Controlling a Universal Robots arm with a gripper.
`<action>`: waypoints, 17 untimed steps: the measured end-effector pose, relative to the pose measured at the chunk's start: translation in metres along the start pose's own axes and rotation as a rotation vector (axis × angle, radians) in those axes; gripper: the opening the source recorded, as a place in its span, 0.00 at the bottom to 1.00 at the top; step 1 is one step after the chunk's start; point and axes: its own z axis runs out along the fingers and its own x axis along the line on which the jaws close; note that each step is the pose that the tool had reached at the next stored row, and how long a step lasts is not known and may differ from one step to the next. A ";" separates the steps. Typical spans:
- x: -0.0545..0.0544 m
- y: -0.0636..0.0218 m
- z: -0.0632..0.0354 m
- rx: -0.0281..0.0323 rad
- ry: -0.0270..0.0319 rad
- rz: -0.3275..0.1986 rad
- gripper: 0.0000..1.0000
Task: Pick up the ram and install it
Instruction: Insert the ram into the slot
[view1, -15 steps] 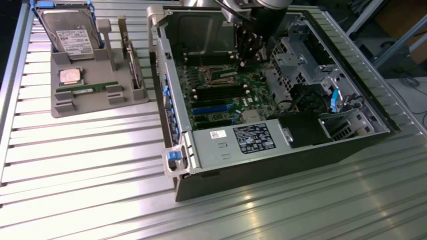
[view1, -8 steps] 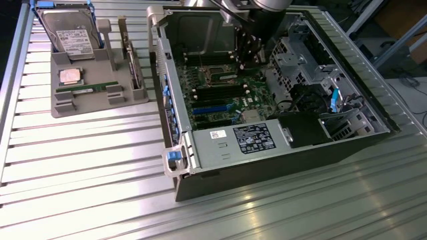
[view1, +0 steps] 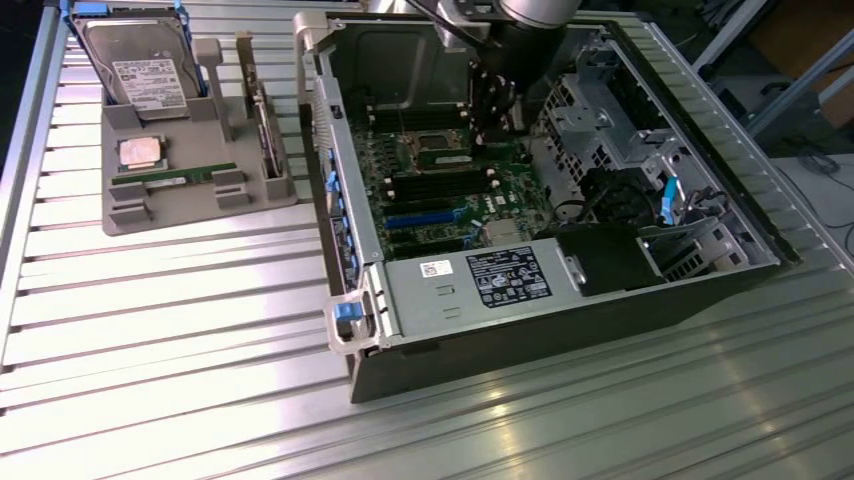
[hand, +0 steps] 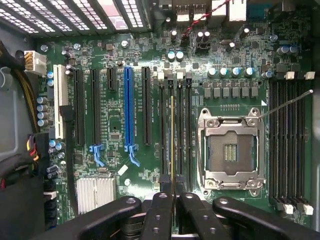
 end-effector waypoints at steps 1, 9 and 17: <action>0.000 0.0021 0.0007 0.0000 0.0000 0.001 0.12; 0.006 0.0151 0.0085 0.0011 0.0014 -0.015 0.12; 0.008 0.0163 0.0197 0.0013 0.0013 -0.015 0.12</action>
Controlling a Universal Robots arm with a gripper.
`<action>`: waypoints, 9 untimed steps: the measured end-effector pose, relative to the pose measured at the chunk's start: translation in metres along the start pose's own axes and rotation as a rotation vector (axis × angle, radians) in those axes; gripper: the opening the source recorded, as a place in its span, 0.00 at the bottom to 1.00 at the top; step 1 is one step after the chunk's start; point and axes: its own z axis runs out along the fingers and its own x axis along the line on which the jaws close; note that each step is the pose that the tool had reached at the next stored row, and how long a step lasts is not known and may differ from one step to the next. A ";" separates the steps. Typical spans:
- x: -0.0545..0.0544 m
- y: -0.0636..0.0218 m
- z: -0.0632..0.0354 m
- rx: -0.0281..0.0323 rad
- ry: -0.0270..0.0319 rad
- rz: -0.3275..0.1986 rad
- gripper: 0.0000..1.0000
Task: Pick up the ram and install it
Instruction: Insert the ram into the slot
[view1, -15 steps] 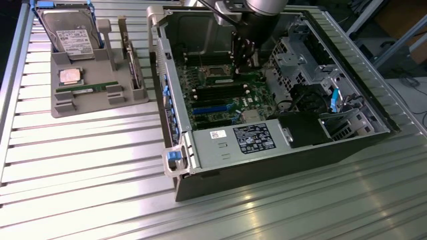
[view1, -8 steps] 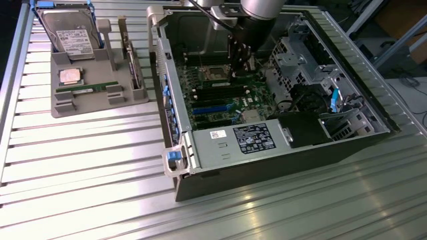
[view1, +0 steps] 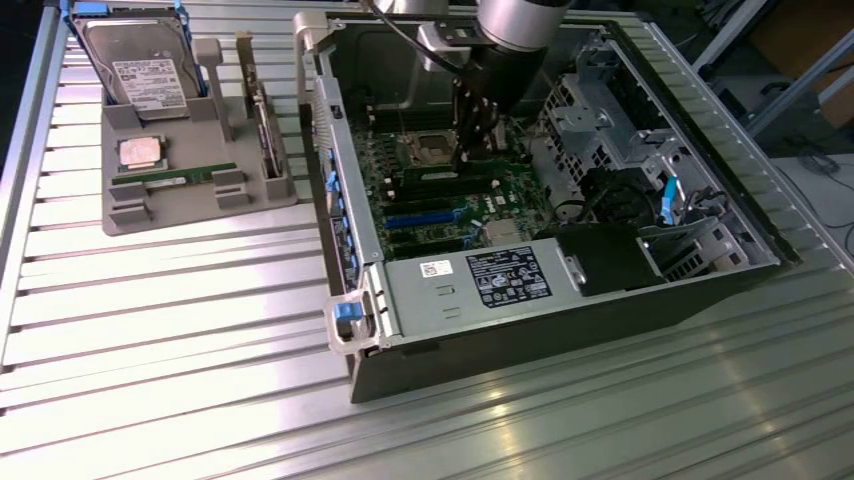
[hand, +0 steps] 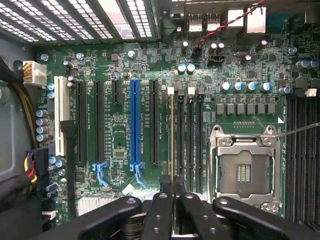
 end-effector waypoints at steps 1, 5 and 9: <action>0.000 -0.0001 0.0017 0.0000 0.0001 0.000 0.12; -0.001 0.0017 0.0086 -0.0001 0.0007 0.000 0.12; -0.001 0.0017 0.0133 0.0000 0.0007 0.000 0.12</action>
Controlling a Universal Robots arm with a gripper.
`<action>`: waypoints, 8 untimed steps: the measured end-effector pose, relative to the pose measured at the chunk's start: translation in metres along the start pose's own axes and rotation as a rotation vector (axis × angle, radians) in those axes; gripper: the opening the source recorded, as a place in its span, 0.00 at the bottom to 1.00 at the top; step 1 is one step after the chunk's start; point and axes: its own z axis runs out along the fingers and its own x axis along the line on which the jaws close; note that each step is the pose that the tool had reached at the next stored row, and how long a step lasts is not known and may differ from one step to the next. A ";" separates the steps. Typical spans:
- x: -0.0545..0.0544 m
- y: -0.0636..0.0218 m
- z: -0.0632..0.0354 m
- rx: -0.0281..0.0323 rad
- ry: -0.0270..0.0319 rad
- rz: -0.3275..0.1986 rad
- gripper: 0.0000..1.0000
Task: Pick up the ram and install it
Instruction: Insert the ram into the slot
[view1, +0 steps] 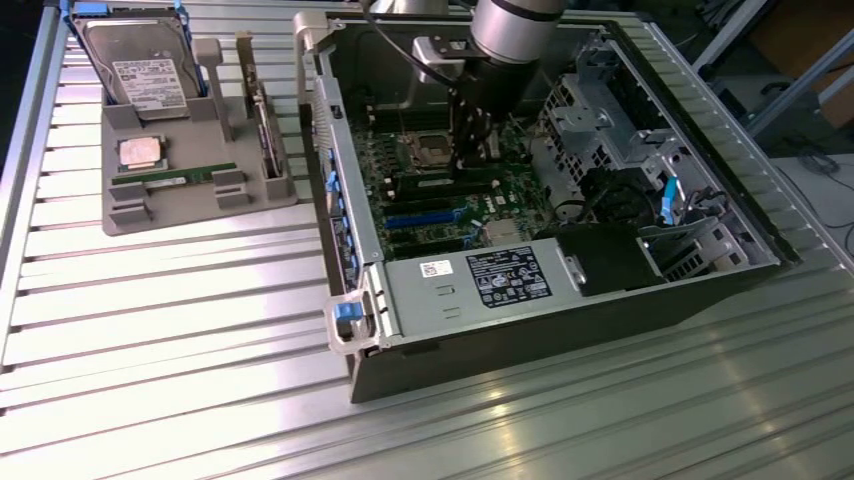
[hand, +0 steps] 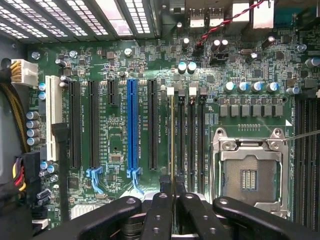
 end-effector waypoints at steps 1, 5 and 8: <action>0.000 0.0000 0.0008 -0.0001 0.0000 0.000 0.12; -0.001 -0.0001 0.0020 -0.0001 0.0001 0.000 0.12; -0.001 -0.0001 0.0032 0.0000 0.0000 0.000 0.12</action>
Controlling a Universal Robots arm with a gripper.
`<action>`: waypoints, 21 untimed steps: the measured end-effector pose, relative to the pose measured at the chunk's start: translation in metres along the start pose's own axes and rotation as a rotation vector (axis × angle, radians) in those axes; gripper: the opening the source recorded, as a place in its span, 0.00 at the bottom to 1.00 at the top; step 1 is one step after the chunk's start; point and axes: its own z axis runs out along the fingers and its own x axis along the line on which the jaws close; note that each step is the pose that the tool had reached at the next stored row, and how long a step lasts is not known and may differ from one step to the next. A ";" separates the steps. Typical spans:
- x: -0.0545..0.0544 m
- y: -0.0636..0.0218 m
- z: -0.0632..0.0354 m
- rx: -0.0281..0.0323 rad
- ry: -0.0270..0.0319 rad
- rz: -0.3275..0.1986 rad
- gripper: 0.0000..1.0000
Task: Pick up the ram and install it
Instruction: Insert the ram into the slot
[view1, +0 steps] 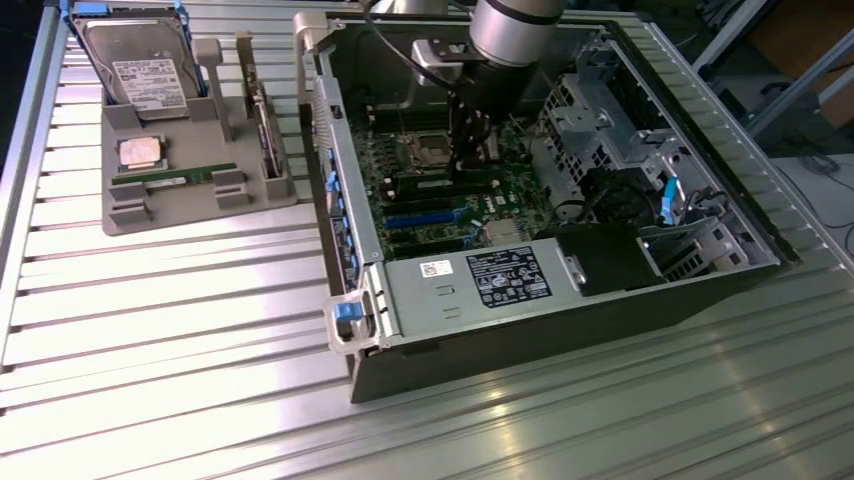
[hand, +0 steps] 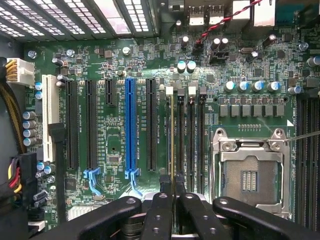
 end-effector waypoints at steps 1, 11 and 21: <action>0.000 0.0000 0.0008 0.0000 0.0001 0.000 0.12; 0.000 -0.0001 0.0022 -0.0001 0.0001 0.000 0.19; -0.009 -0.0055 -0.0146 0.0017 0.0076 0.001 0.11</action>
